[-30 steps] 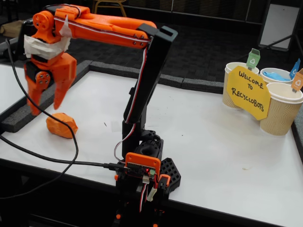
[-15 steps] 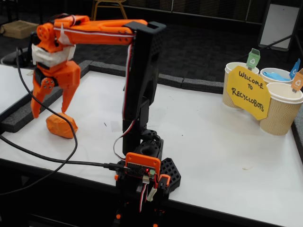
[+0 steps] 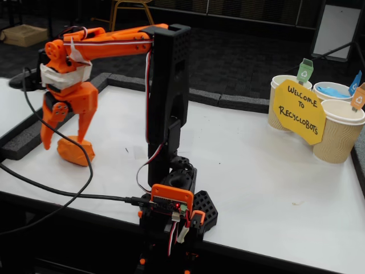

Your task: Sort rubbish by color.

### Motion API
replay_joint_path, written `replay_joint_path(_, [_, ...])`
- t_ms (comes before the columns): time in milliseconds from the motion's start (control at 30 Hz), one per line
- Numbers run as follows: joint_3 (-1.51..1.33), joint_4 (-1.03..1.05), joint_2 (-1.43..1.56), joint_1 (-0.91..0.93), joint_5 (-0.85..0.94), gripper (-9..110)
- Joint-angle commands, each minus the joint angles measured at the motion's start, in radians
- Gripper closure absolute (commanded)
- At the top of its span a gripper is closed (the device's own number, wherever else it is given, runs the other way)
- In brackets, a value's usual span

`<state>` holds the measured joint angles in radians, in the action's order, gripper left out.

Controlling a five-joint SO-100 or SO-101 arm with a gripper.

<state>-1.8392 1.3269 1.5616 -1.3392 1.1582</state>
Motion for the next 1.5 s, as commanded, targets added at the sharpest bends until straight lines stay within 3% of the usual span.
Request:
replay_joint_path(0, [0.114, 0.087, 0.018, 0.054, 0.052, 80])
replay_joint_path(300, [0.219, 0.193, 0.018, 0.078, 0.067, 81])
replay_joint_path(800, [0.017, 0.043, 0.017, 0.008, 0.055, 81])
replay_joint_path(933, [-0.038, -0.017, 0.015, -0.003, 0.052, 86])
replay_joint_path(1100, [-0.120, -0.086, 0.015, 0.003, 0.052, 101])
replay_joint_path(1333, [-0.133, -0.135, 0.029, 0.075, 0.044, 101])
replay_joint_path(1467, [-0.044, -0.129, 0.100, 0.135, -0.098, 101])
